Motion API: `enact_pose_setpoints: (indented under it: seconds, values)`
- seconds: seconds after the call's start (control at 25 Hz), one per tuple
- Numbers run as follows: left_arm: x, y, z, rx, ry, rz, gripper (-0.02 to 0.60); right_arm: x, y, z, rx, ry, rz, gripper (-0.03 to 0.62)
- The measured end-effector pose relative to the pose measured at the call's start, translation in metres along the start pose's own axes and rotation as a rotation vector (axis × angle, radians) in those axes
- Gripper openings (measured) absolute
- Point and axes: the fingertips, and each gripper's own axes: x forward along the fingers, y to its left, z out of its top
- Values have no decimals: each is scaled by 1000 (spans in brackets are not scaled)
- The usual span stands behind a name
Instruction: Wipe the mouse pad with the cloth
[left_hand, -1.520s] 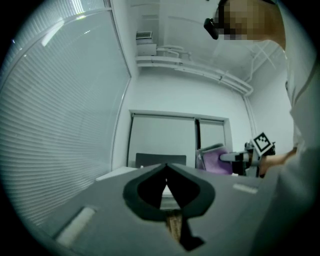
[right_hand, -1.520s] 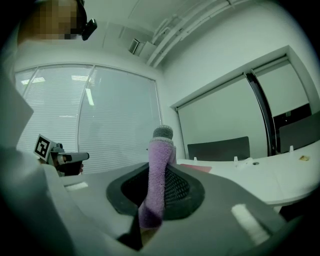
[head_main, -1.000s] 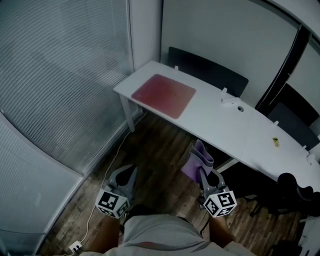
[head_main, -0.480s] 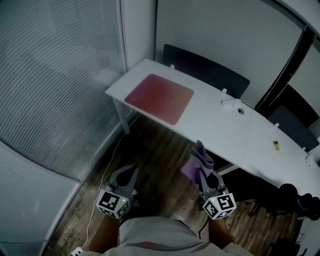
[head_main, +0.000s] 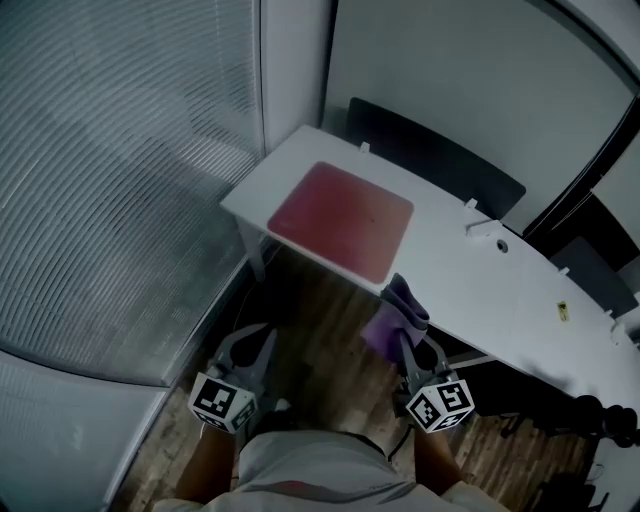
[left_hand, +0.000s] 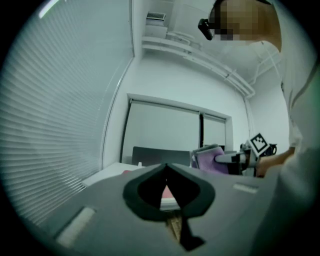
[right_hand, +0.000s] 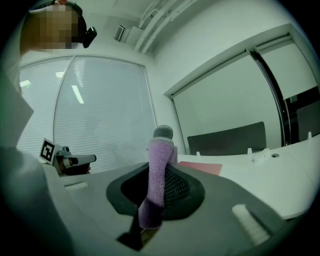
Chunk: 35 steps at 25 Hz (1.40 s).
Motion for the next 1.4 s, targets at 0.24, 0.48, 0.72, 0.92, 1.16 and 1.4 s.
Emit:
enact_pose_setpoints:
  seconds: [0.24,0.48,0.72,0.92,1.16,1.4]
  values:
    - [7,68,3,-6,9,-9,0,64,29,2,-24,26,-3,49]
    - [33,111,1,-34,19,-16,0,118,24,7,-27,54,-7,49]
    - [86,133,7,-17,25,-2,0,164,-21,14,-4,53,4,49]
    - [150,148,23,7,28,36,0,214,-72,33,20,38,52,48]
    - [245,146,43,39,26,46,0,261,-149,63,48,42,94,49]
    - [322,152,38,46,44,45,0,299,-222,67,81,52,83,48]
